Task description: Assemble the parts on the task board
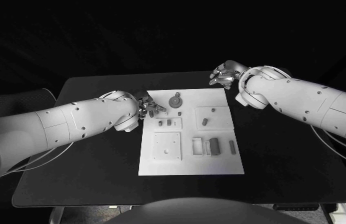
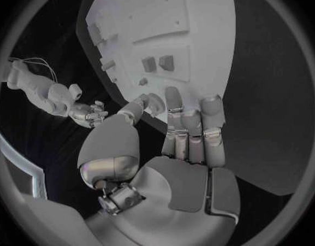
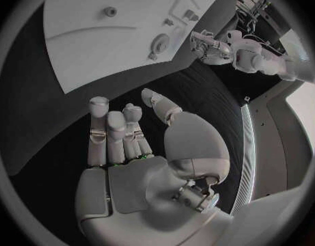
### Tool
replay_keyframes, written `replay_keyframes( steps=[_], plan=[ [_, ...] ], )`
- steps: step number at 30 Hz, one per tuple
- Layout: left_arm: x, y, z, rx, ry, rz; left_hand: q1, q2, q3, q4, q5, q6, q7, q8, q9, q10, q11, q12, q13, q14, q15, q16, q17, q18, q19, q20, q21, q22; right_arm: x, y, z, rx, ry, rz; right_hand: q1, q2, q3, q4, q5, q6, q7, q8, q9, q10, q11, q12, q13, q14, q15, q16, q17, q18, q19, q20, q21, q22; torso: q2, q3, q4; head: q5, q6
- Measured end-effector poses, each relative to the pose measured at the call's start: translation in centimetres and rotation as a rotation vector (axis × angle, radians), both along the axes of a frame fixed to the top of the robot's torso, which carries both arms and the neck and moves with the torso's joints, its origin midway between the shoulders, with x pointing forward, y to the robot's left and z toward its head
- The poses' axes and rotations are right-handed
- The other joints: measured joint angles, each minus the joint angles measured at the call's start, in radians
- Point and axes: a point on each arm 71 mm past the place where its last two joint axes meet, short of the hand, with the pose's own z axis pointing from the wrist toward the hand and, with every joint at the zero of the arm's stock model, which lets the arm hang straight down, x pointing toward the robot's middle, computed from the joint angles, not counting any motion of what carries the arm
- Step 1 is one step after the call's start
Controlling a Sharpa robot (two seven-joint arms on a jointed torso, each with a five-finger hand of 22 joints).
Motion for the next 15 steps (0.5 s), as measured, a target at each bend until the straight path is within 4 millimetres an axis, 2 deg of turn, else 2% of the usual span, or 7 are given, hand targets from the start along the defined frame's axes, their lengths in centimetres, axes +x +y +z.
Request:
replay_keyframes(
  steps=[2,4,6,7,9,10,15],
  plan=[
    [0.0,0.3,0.1,-0.038,-0.006,0.003,0.034,0.026,0.002,-0.04,0.039,-0.049,0.035,-0.019,-0.006,-0.052,0.023,-0.047,-0.021,-0.046,0.032,-0.046,-0.022,0.0,-0.046,0.032,-0.038,-0.003,0.0,-0.1,0.0,-0.001,0.0,-0.003,0.0,0.0,0.0,0.0,0.0,0.0,0.0,0.0,0.0,0.0,0.0,0.0,0.0,0.0,0.0,0.0,0.0,0.0,0.0,0.0,0.0,0.0,0.0,0.0,-0.0001,0.0,0.002],
    [0.1,0.8,0.3,-0.082,-0.012,0.009,0.057,0.049,-0.001,-0.077,0.055,-0.071,0.054,-0.028,-0.008,-0.088,0.046,-0.095,-0.043,-0.076,0.056,-0.081,-0.042,0.0,-0.065,0.052,-0.058,-0.011,0.1,-0.2,0.0,-0.001,0.0,-0.005,0.0,0.0,0.0,0.0,0.0,-0.001,0.001,0.0,0.0,0.0,0.0,0.0,0.0,0.0,0.0,0.0,0.0,0.0,0.0,0.0,0.0,0.0,0.0,0.0,-0.0001,0.001,0.007],
    [0.1,1.2,0.4,-0.12,-0.02,0.011,0.074,0.066,0.002,-0.107,0.066,-0.084,0.064,-0.036,-0.012,-0.101,0.056,-0.136,-0.062,-0.101,0.073,-0.124,-0.065,0.001,-0.074,0.069,-0.072,-0.017,0.1,-0.3,0.0,-0.002,0.0,-0.007,0.0,0.0,0.0,0.0,0.0,-0.002,0.002,0.0,0.0,0.0,0.0,0.0,0.0,0.0,0.0,0.0,0.0,0.0,0.0,0.0,0.0,0.0,0.0,0.0,-0.0002,0.001,0.011],
    [0.2,1.4,0.5,-0.145,-0.025,0.012,0.084,0.076,0.006,-0.125,0.067,-0.093,0.071,-0.045,-0.015,-0.123,0.078,-0.165,-0.075,-0.117,0.085,-0.156,-0.082,0.001,-0.086,0.081,-0.086,-0.022,0.1,-0.3,0.0,-0.002,0.0,-0.008,0.0,0.0,0.0,0.0,0.0,-0.002,0.002,0.0,0.0,0.0,0.0,0.0,0.0,0.0,0.0,0.0,0.0,0.0,0.0,0.0,0.0,0.0,0.0,0.0,-0.0003,0.001,0.012],
    [0.2,1.6,0.7,-0.184,-0.035,0.011,0.101,0.093,0.018,-0.153,0.067,-0.111,0.088,-0.066,-0.024,-0.139,0.093,-0.209,-0.093,-0.133,0.101,-0.202,-0.104,0.001,-0.1,0.095,-0.103,-0.03,0.1,-0.4,0.0,-0.002,0.0,-0.01,0.0,0.0,0.0,0.0,0.0,-0.002,0.002,0.0,0.0,0.0,0.0,0.0,0.0,0.0,0.0,0.0,0.0,0.0,0.0,0.0,0.0,0.0,0.0,-0.0001,-0.0002,0.001,0.016],
    [0.2,1.7,0.9,-0.21,-0.045,0.008,0.118,0.096,0.03,-0.169,0.067,-0.122,0.099,-0.084,-0.032,-0.151,0.111,-0.236,-0.103,-0.142,0.11,-0.229,-0.117,0.001,-0.111,0.106,-0.117,-0.036,0.1,-0.5,0.0,-0.003,0.0,-0.011,0.0,0.0,0.0,0.0,0.0,-0.002,0.002,0.0,0.0,0.0,0.0,0.0,0.0,0.0,0.0,0.0,0.0,0.0,0.0,0.0,0.0,0.0,0.0,-0.0003,-0.0002,0.001,0.017],
    [0.3,1.8,1.4,-0.297,-0.089,-0.024,0.177,0.091,0.085,-0.201,0.058,-0.128,0.085,-0.13,-0.056,-0.169,0.153,-0.33,-0.134,-0.182,0.143,-0.338,-0.16,0.011,-0.163,0.148,-0.185,-0.069,0.1,-0.5,-0.1,-0.002,0.002,-0.013,0.0,0.0,0.0,0.0,0.0,-0.002,0.002,0.0,0.0,0.0,0.0,0.0,0.0,0.0,0.0,0.0,0.0,0.0,0.0,0.0,0.0,0.0,0.0,-0.0007,0.0001,0.003,0.019]
  ],
)
